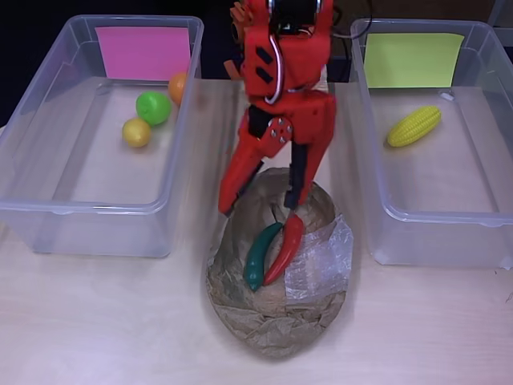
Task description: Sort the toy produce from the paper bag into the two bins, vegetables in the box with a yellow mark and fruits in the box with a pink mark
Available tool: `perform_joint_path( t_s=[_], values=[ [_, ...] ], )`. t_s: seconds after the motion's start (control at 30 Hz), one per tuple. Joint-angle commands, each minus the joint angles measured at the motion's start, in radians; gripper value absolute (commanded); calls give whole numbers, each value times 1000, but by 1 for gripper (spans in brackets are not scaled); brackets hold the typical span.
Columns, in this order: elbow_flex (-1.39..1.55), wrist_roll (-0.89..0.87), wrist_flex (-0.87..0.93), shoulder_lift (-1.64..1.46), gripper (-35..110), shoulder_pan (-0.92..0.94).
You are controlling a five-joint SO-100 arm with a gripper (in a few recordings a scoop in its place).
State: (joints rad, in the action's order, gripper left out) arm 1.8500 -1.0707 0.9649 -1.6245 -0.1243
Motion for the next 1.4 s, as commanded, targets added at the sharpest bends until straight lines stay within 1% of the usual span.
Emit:
perform_joint_path(
  t_s=[0.0,0.07,0.13,0.63,0.73,0.93,1.0,1.2,1.37],
  values=[
    [-52,-198,-8,140,41,-48],
    [-75,-273,-8,216,41,-57],
    [-100,-305,-8,272,40,-60],
    [-207,-298,-12,506,34,-17],
    [-202,-302,-31,538,29,-14],
    [-198,-284,-54,558,15,-12],
    [-201,-278,-51,558,13,-11],
    [-247,-270,31,545,13,-14],
    [-327,-255,164,532,13,-23]
  ],
)
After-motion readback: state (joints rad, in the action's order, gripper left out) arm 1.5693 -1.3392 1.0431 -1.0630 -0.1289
